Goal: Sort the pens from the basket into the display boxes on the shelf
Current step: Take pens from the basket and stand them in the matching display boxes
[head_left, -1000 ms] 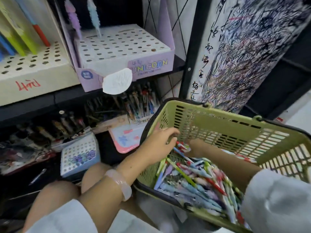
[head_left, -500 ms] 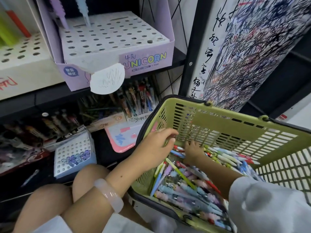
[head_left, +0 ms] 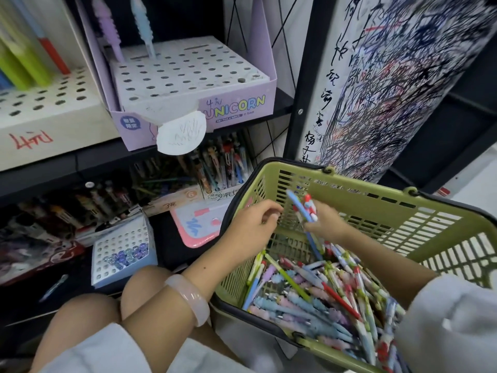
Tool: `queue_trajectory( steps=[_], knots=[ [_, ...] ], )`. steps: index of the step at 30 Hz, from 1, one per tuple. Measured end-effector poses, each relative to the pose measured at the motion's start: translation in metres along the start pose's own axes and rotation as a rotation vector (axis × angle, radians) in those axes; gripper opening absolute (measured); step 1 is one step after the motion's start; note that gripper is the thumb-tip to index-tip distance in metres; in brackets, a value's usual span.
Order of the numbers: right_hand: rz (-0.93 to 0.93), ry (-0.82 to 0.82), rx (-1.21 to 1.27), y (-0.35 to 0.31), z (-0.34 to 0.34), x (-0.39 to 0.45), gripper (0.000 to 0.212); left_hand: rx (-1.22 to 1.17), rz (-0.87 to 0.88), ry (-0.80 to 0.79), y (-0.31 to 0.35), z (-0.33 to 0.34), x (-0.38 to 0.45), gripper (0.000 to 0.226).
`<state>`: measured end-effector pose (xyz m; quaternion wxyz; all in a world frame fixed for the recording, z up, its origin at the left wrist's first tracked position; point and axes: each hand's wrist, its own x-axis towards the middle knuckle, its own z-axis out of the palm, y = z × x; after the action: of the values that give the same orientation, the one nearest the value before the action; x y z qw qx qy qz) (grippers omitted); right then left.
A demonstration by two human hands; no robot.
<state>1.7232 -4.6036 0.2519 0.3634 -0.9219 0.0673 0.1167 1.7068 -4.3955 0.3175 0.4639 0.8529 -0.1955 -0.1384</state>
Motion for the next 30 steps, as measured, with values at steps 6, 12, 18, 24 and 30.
queue_trajectory(
  steps=[6,12,18,24,30],
  knots=[
    [-0.025,-0.025,0.794,-0.058,-0.043,-0.039,0.009,-0.258,-0.221,-0.203,0.017,0.016,0.0,0.051],
    [-0.04,-0.093,1.037,-0.101,-0.028,-0.066,0.015,-0.654,-0.341,-0.207,0.036,0.021,-0.004,0.028],
    [-0.241,0.034,0.643,-0.146,-0.038,-0.077,0.003,-0.742,-0.241,-0.139,0.042,-0.01,-0.013,0.023],
    [-0.416,-0.068,0.71,-0.201,-0.043,-0.079,0.006,-0.826,-0.033,-0.037,0.051,-0.057,-0.033,0.013],
    [-0.572,0.159,0.661,-0.245,-0.024,-0.078,0.024,-0.869,0.014,0.172,0.048,-0.113,-0.062,0.012]
  ],
)
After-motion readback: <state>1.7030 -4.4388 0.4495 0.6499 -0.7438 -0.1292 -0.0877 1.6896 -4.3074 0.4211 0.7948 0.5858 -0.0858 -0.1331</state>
